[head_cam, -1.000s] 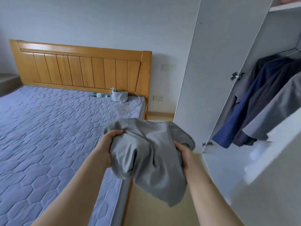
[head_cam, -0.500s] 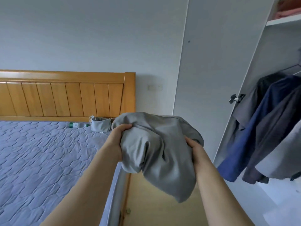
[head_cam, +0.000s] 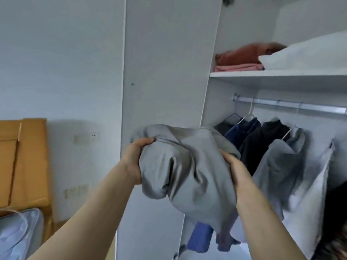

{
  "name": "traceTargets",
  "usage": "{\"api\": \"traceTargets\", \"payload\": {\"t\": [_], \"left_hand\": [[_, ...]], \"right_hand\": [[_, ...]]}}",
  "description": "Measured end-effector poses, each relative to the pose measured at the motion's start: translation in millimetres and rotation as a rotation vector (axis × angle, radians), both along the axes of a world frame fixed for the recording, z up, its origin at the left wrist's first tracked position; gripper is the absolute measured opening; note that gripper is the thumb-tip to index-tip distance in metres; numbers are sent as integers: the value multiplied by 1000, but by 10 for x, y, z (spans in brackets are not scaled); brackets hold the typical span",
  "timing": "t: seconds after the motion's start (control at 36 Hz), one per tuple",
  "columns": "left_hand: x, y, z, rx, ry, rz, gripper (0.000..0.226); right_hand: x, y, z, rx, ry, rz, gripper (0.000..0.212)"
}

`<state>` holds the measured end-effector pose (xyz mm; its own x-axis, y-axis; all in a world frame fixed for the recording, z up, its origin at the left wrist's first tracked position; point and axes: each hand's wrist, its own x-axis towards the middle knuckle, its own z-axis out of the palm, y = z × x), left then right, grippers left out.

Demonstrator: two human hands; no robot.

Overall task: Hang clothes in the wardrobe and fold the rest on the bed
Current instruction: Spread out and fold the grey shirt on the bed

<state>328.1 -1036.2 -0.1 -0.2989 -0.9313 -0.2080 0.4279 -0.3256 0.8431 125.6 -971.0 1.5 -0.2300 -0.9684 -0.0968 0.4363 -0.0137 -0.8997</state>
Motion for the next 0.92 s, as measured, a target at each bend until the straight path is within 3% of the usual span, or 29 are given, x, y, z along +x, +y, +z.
{"api": "traceTargets", "payload": {"t": [0.11, 0.25, 0.36, 0.64, 0.83, 0.86, 0.92], "left_hand": [[-323, -451, 372, -91, 50, -194, 50], [-791, -827, 843, -190, 127, -323, 27], [-1207, -964, 1252, -278, 177, -416, 26], [-2242, -992, 2303, -518, 301, -554, 23], [-3012, -851, 3096, -689, 383, -548, 21], [-3128, -839, 3189, -701, 390, -539, 22], [-3353, -817, 3342, -708, 397, -546, 22]], "right_hand": [[-231, -215, 410, -75, 58, -142, 18], [-605, -370, 924, -158, 121, -247, 18], [-923, -367, 1365, -228, 189, -309, 27], [-1742, -160, 2478, -549, 374, -372, 23], [-2410, 101, 3305, -707, 543, -366, 52], [-2494, 142, 3410, -712, 561, -380, 49], [-2627, 178, 3581, -699, 642, -398, 12]]}}
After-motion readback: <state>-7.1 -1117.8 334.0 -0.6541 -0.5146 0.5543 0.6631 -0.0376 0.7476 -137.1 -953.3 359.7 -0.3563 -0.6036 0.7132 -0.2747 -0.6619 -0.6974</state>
